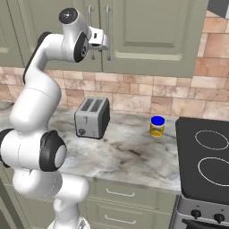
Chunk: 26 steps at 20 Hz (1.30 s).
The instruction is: Pick the bar soap and soap dispenser from the cabinet and place them on the counter.
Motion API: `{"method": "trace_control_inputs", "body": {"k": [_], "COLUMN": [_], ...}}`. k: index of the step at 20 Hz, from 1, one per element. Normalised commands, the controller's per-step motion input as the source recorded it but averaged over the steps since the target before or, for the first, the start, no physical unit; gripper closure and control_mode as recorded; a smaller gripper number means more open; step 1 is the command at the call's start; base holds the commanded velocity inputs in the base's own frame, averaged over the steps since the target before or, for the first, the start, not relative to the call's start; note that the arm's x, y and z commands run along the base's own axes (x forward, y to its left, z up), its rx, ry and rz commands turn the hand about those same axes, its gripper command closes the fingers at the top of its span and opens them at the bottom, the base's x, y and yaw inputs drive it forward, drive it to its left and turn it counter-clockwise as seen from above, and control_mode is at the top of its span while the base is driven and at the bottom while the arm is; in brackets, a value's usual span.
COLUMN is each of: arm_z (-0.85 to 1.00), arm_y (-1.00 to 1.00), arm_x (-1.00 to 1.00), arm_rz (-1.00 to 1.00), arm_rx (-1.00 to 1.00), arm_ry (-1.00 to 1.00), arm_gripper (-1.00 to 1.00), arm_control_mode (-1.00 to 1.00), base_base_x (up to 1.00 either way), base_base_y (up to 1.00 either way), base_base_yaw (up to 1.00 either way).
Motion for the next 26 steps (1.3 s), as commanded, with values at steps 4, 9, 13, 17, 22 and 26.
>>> {"method": "trace_control_inputs", "body": {"k": [4, 9, 13, 17, 22, 26], "arm_z": [0.00, 0.00, 0.00, -0.04, -0.03, -0.15], "arm_y": [0.03, 0.00, 0.00, 0.14, 0.21, 0.20], "arm_x": [0.08, 0.05, 0.01, -0.24, -0.35, -0.46], "arm_rz": [0.04, 0.03, 0.01, -0.01, -0.04, -0.08], "arm_rx": [0.00, 0.00, 0.00, -0.02, -0.05, -0.04], "arm_ry": [0.00, -0.01, -0.02, 0.00, 0.00, -0.02], "arm_gripper": [1.00, 1.00, 1.00, 1.00, 1.00, 1.00], "arm_control_mode": [-1.00, -1.00, -1.00, -1.00, -1.00, -1.00], "base_base_x": [0.00, 0.00, 0.00, 0.00, 0.00, 0.00], "base_base_y": [0.00, 0.00, 0.00, 0.00, 0.00, 0.00], "base_base_yaw": [0.00, 0.00, 0.00, 0.00, 0.00, 0.00]}}
